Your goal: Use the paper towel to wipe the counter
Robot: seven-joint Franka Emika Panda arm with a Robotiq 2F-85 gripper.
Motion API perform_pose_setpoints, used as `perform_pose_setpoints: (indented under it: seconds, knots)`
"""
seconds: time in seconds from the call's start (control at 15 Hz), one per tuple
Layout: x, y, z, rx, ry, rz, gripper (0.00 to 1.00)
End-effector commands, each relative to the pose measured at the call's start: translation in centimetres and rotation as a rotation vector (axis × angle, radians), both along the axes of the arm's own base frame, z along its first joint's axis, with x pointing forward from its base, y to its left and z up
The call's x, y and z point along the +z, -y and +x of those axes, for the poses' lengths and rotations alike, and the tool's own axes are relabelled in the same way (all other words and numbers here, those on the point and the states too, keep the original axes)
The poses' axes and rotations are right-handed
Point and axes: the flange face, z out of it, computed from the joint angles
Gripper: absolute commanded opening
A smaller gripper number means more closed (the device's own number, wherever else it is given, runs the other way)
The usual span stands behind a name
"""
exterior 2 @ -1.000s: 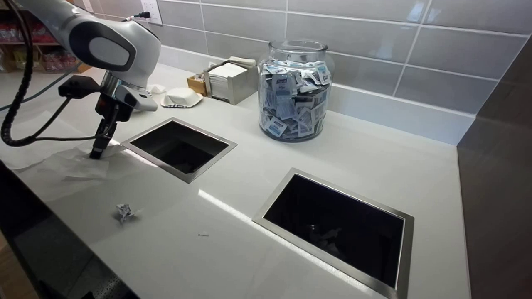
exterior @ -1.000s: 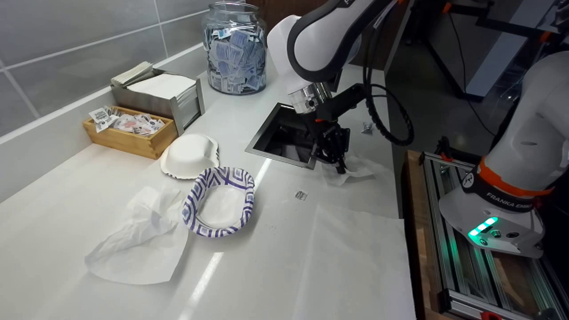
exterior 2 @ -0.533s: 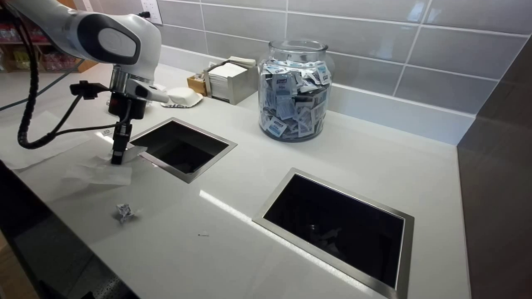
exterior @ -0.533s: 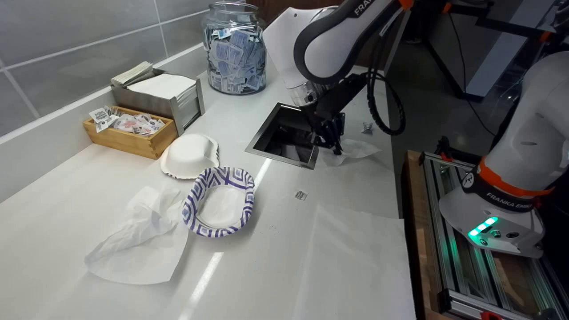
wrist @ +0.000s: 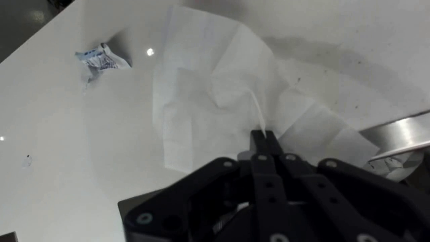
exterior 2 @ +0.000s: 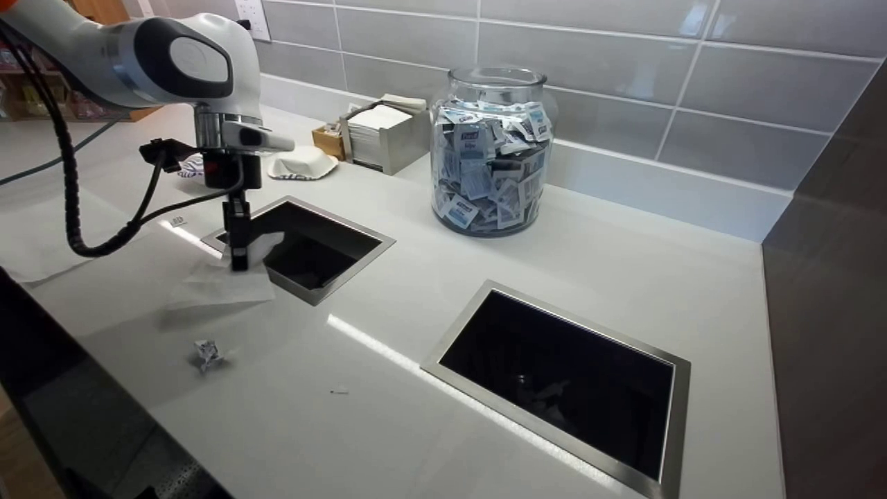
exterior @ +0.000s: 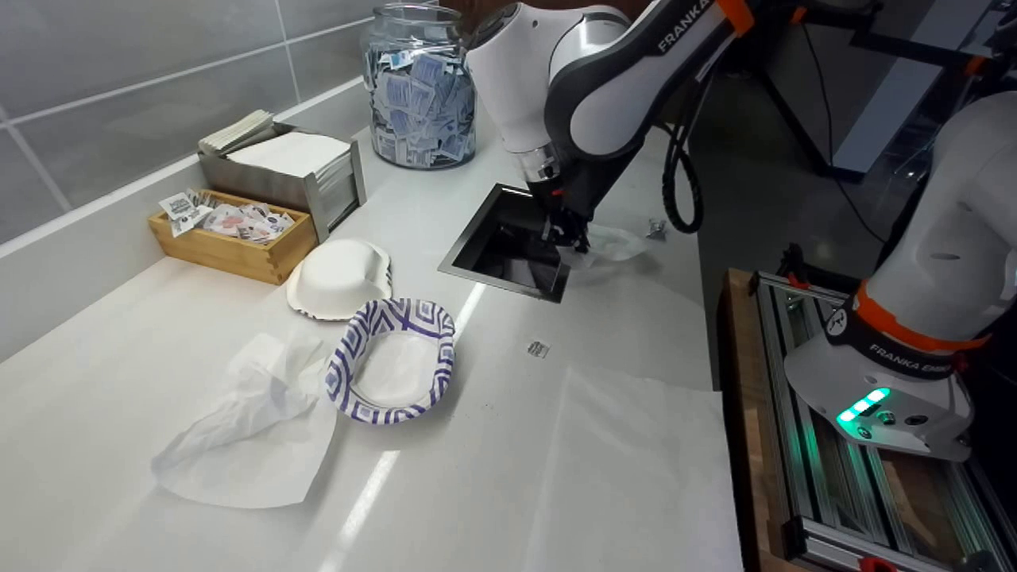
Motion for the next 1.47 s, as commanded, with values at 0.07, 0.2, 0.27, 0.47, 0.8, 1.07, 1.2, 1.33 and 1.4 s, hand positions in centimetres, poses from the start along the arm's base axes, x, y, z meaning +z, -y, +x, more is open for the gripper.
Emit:
perform_pose_setpoints:
  seconds: [0.07,0.2,0.27,0.47,0.8,1.07,1.2,1.33,1.4]
  knots:
    - [-0.3,-0.6,0.1,0.072,0.131,-0.068,0.00]
    - [0.5,-1.4,-0.4,0.098,0.168,-0.110,0.00]
    - [0.8,-1.8,-0.7,0.099,0.178,-0.108,0.00]
    - [1.1,-2.7,-1.4,0.060,0.164,0.000,0.00]
    - [3.4,-4.3,-1.4,-0.003,0.199,0.237,0.00]
    - [3.8,-5.5,-0.5,0.005,0.233,0.382,0.00]
    - [3.3,-5.3,0.1,0.028,0.246,0.425,0.00]
    - [2.8,-5.3,0.6,0.067,0.263,0.456,0.00]
    - [2.6,-5.2,0.8,0.088,0.274,0.466,0.00]
